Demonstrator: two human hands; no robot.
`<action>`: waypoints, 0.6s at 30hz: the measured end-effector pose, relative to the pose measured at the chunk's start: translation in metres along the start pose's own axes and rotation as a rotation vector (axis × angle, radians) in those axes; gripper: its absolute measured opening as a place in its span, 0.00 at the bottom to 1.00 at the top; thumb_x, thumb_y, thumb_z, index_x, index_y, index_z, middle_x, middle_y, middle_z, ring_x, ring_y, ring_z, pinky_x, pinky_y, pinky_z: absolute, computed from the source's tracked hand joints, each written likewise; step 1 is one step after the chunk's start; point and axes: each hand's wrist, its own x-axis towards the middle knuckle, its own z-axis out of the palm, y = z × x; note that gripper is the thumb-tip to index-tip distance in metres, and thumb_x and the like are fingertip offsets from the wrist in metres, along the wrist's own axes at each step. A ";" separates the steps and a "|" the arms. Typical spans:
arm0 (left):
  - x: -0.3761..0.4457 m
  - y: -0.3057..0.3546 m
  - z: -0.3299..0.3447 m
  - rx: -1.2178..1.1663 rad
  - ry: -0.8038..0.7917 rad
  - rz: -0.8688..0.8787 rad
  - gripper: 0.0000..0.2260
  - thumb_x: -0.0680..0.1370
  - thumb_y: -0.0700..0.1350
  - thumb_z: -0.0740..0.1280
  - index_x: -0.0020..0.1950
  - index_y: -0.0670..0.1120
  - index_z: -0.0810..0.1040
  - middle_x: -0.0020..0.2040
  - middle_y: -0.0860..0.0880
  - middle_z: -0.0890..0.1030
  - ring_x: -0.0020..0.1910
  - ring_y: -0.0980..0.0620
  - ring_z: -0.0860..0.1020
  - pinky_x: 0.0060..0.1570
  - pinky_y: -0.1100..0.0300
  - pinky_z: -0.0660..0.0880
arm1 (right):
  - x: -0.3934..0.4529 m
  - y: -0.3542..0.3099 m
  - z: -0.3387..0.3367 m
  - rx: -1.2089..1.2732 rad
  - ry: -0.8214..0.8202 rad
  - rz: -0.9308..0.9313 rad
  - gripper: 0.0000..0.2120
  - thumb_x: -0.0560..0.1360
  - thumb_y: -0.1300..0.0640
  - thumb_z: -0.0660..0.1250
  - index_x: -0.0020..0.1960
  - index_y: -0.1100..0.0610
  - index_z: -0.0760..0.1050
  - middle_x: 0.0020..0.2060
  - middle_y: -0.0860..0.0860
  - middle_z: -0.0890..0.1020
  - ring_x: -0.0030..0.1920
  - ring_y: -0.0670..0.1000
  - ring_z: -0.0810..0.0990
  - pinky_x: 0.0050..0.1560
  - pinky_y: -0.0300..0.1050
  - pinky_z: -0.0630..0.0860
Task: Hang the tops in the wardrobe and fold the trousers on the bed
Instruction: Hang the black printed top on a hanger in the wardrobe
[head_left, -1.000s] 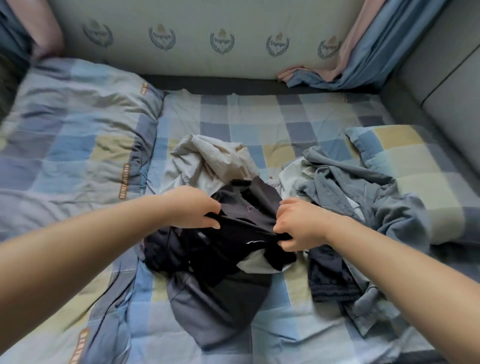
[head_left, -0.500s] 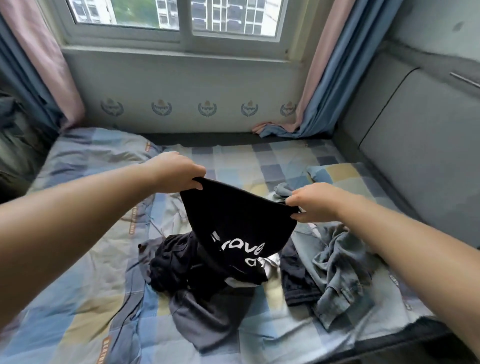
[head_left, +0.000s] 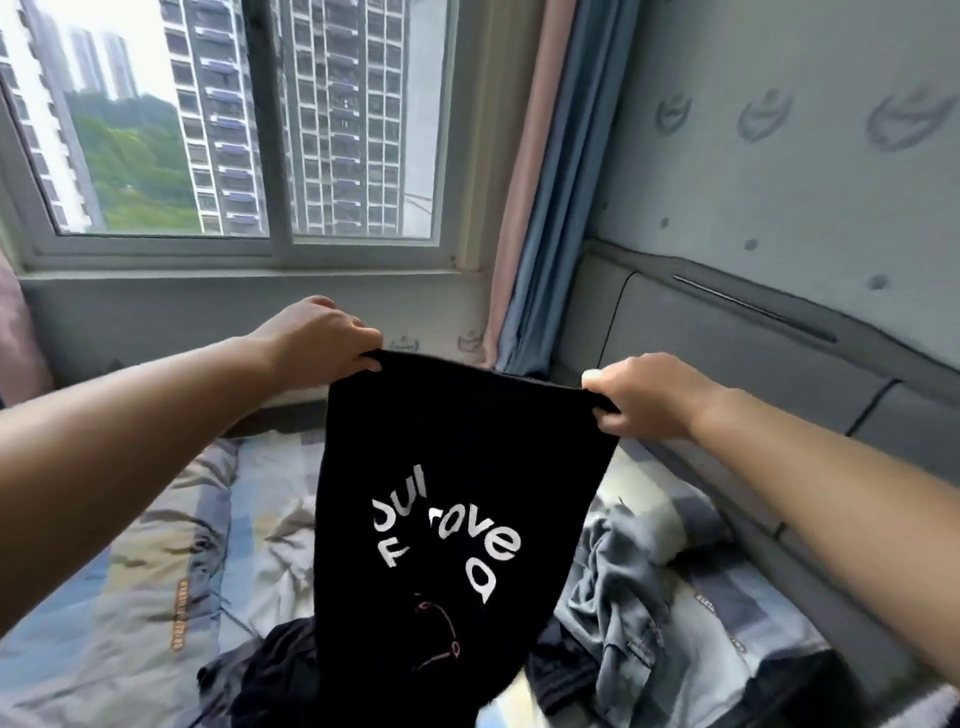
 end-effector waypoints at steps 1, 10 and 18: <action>0.003 -0.003 -0.006 -0.022 -0.006 -0.005 0.13 0.81 0.57 0.56 0.49 0.49 0.74 0.48 0.51 0.82 0.49 0.46 0.81 0.48 0.57 0.73 | -0.008 0.004 -0.012 -0.022 0.024 0.023 0.07 0.73 0.48 0.61 0.42 0.50 0.66 0.41 0.48 0.80 0.42 0.55 0.79 0.34 0.42 0.64; 0.053 -0.006 -0.079 -0.288 0.234 0.036 0.11 0.80 0.50 0.60 0.55 0.47 0.78 0.50 0.49 0.78 0.46 0.45 0.80 0.41 0.55 0.75 | -0.089 0.012 -0.123 -0.180 0.125 0.321 0.10 0.73 0.46 0.60 0.48 0.51 0.74 0.46 0.46 0.77 0.45 0.53 0.80 0.37 0.43 0.68; 0.100 0.073 -0.113 -0.616 0.433 0.151 0.07 0.78 0.48 0.65 0.51 0.47 0.81 0.46 0.51 0.77 0.42 0.47 0.78 0.42 0.52 0.77 | -0.205 -0.004 -0.164 0.017 0.065 0.546 0.07 0.74 0.58 0.68 0.46 0.61 0.73 0.41 0.51 0.73 0.43 0.55 0.76 0.42 0.49 0.71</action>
